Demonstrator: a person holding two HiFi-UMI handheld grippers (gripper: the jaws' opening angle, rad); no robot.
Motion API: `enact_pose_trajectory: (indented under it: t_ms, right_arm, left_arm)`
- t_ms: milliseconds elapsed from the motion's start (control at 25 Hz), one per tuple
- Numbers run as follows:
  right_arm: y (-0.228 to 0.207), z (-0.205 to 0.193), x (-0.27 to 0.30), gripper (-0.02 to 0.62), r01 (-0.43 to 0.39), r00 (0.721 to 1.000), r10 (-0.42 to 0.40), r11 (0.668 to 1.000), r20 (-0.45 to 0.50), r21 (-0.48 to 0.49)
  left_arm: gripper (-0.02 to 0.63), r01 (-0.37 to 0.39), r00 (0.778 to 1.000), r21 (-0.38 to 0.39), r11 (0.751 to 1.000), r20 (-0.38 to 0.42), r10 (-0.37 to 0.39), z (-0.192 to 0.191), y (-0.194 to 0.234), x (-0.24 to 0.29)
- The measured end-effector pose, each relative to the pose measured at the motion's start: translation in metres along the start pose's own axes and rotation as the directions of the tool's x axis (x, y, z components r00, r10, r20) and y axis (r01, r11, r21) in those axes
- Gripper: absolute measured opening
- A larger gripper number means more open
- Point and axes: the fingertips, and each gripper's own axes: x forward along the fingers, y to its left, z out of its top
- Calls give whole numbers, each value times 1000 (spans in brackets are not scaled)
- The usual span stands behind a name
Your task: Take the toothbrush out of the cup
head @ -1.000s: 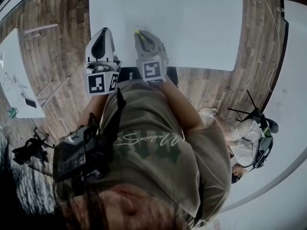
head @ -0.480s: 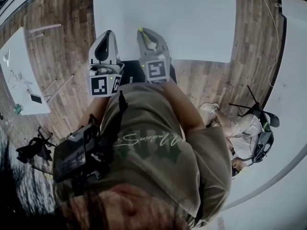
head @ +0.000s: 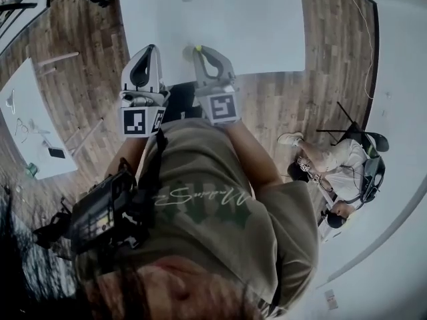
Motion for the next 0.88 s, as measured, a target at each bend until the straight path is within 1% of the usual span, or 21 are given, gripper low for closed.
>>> enact_pose_trajectory:
  t_ms: [80,200,360,480,640,800,880]
  right_arm:
    - [-9,2,-11,18,25,1000,-25,999,8,22]
    - [-24,2,-35,18,47,999,-47,998,10,39]
    - [-53,1,-62,18,33,999,-34,998,21,47]
    - [-79,-1,-85,18,9,999,-11,999,37,41]
    - [-114,-11,-119,18,-63,997,61,997,40,42]
    - [-157,-13,-154,18,-132,990,129,990,61,56]
    - [-175,-12,-168,18,-156,986,152,985,68,69]
  left_arm:
    - [11,0,1000,2,1000,16,0,4,-7,4]
    - [11,-5,1000,3,1000,19,5,6,-28,4]
    - [11,-23,999,23,999,24,22,4,-64,7]
    - [11,-57,998,32,998,33,56,3,-96,10]
    - [11,-152,987,-15,988,43,153,4,-145,11]
    - [11,-215,975,11,977,68,214,11,-210,25]
    - [11,-244,967,10,970,79,243,18,-233,28]
